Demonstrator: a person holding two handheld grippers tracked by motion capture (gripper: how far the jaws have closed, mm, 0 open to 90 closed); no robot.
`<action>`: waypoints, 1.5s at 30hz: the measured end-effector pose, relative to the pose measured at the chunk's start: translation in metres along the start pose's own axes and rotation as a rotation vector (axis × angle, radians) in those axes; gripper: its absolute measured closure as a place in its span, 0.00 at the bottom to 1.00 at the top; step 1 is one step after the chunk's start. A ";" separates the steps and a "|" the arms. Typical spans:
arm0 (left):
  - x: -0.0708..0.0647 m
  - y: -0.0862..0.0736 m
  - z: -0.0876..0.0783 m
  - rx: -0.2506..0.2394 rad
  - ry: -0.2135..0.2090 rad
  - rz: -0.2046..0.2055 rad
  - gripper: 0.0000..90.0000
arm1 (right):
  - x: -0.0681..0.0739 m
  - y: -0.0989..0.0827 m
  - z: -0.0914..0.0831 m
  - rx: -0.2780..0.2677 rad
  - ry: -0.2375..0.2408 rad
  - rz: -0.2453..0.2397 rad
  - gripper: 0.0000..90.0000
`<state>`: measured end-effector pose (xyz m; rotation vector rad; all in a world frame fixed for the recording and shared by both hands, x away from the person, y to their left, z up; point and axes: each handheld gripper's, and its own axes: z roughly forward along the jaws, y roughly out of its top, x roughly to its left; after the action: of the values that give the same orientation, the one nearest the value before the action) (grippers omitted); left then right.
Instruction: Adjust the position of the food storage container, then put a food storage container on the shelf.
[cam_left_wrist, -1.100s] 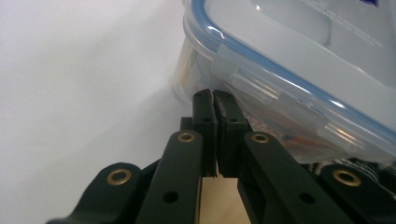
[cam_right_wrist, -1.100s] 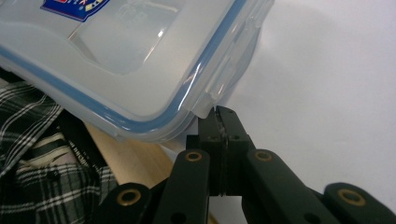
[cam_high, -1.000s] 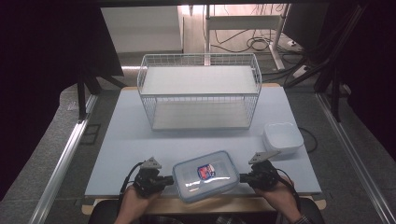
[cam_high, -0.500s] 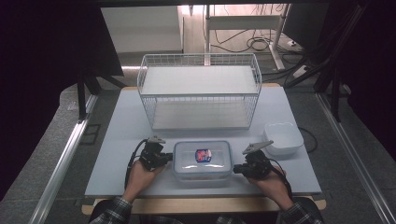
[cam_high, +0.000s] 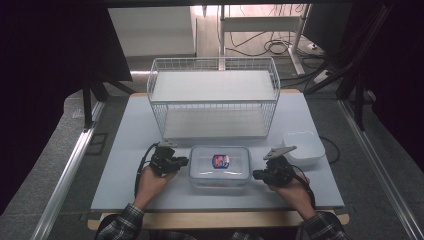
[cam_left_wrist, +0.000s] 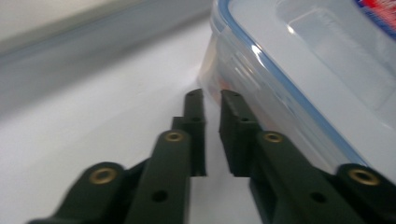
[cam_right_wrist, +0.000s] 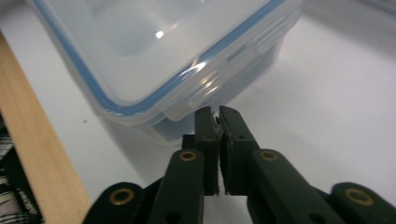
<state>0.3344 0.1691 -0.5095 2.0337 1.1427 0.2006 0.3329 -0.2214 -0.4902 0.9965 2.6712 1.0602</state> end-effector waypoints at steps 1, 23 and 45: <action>0.002 -0.006 -0.012 -0.032 0.003 -0.010 0.80 | -0.002 -0.002 -0.008 -0.022 -0.012 -0.004 0.90; -0.009 -0.037 -0.026 -0.089 0.009 0.126 0.04 | -0.010 -0.009 -0.019 -0.183 -0.012 0.010 0.12; -0.012 0.012 -0.012 -0.025 -0.116 0.115 0.11 | -0.003 0.039 0.006 -0.117 0.050 0.020 0.05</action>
<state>0.3297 0.1634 -0.4903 2.0625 0.9483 0.1518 0.3580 -0.1989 -0.4699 0.9901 2.6081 1.2450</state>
